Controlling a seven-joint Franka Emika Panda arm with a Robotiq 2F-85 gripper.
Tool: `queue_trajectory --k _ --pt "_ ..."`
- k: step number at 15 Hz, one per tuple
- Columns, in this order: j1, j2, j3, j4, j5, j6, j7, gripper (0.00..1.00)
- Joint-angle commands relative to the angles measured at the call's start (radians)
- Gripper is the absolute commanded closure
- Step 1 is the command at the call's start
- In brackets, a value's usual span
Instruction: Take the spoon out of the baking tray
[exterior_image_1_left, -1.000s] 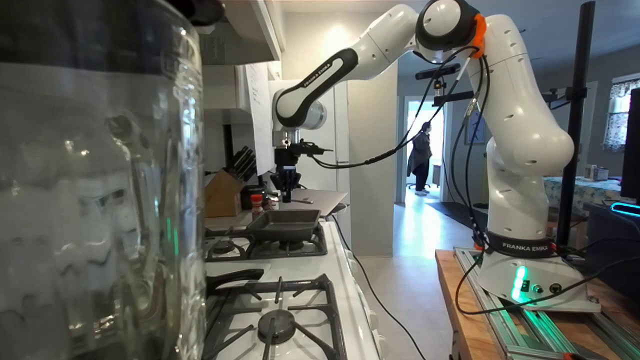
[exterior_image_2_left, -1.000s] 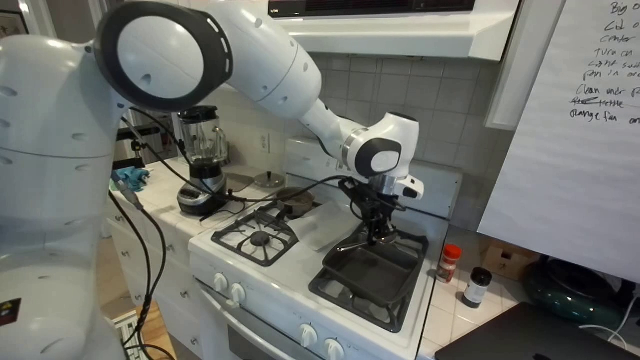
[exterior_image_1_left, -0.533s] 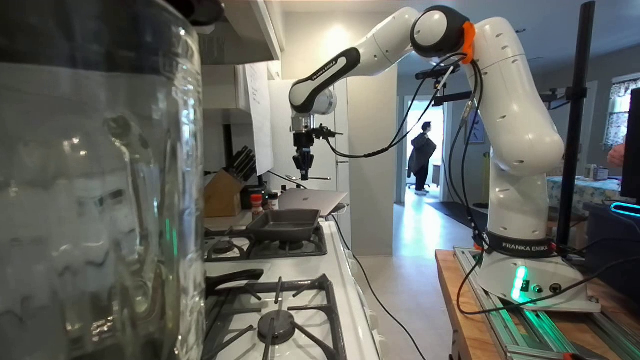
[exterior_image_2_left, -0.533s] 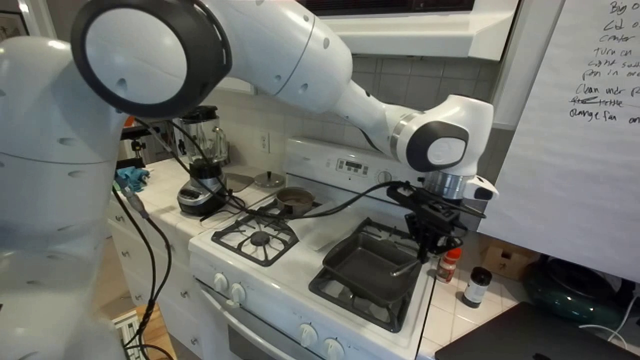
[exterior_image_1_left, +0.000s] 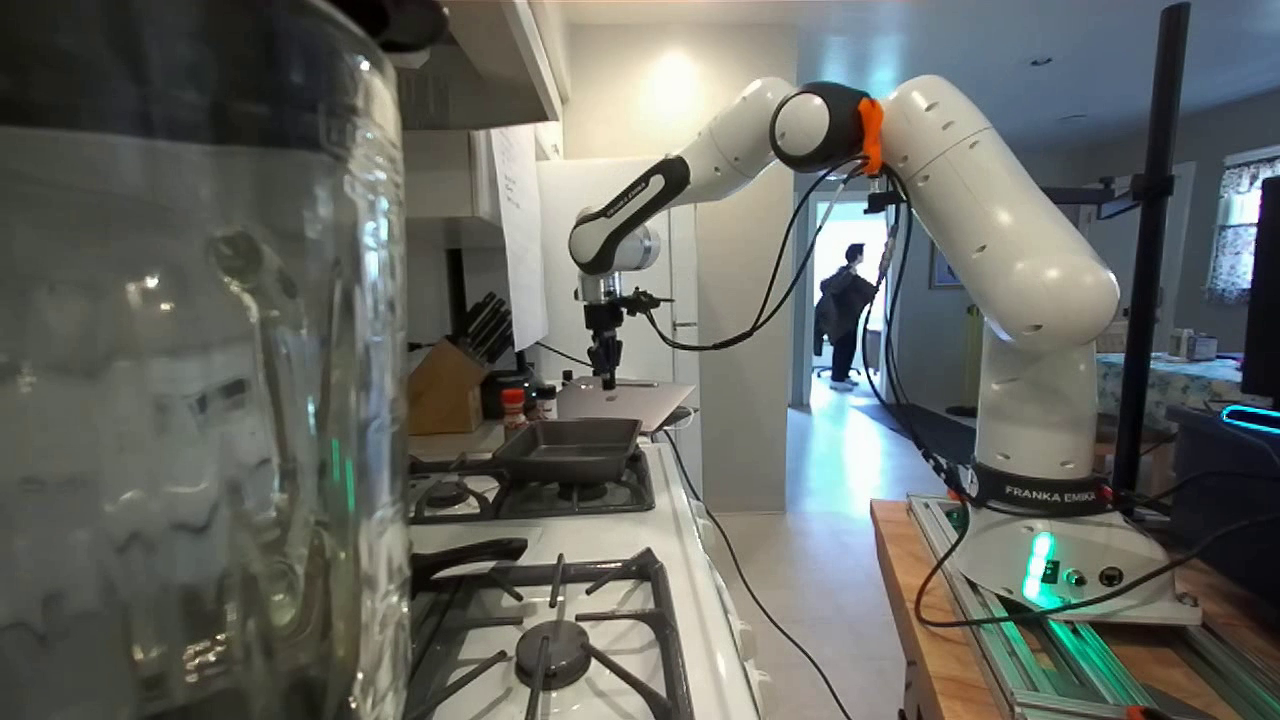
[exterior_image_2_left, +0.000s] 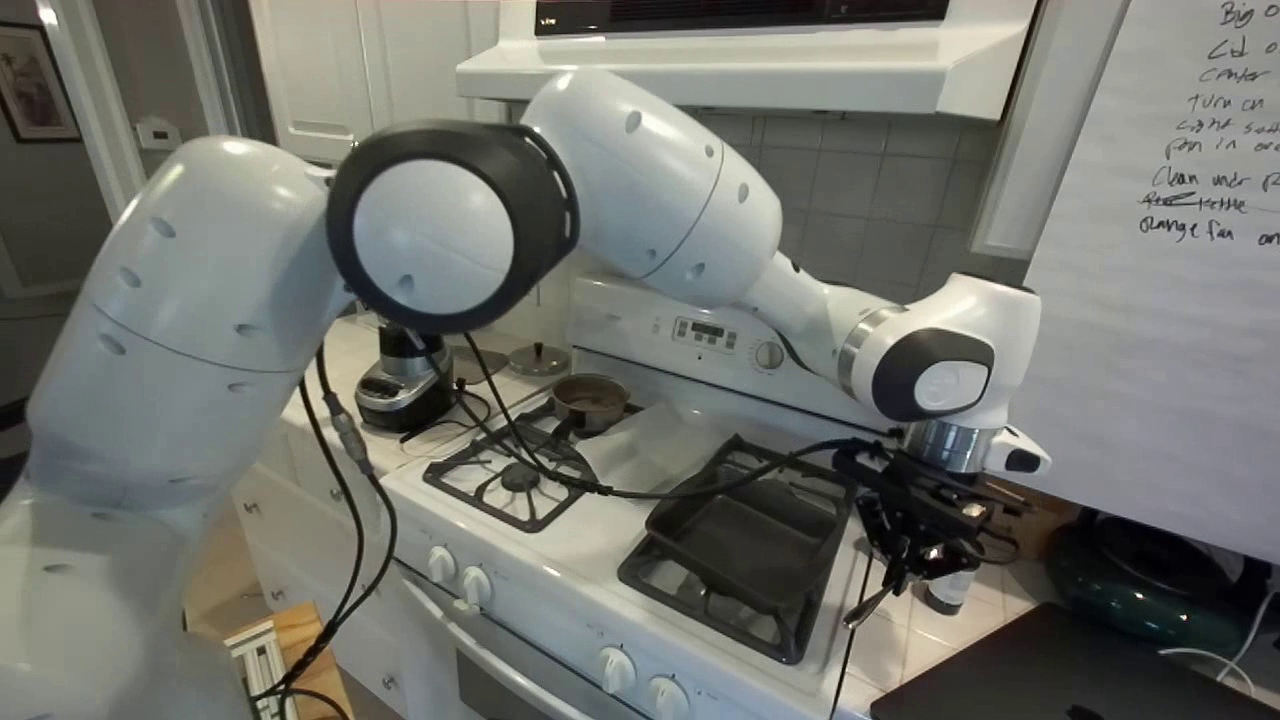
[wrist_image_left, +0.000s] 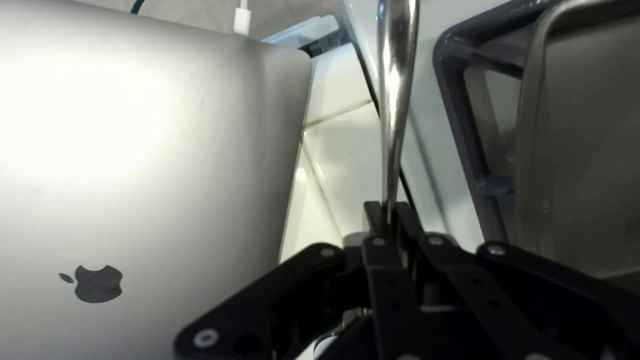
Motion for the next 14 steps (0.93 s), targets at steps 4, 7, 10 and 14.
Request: queue_trajectory --k 4,7,10,14 --pt "-0.003 0.162 0.021 0.139 -0.049 0.049 0.022 0.98" --pt "-0.011 0.194 0.030 0.164 -0.043 0.064 0.011 0.98" --pt "-0.016 0.216 0.039 0.177 -0.037 0.069 -0.001 0.98" --pt "-0.022 0.243 0.049 0.191 -0.034 0.065 -0.012 0.98"
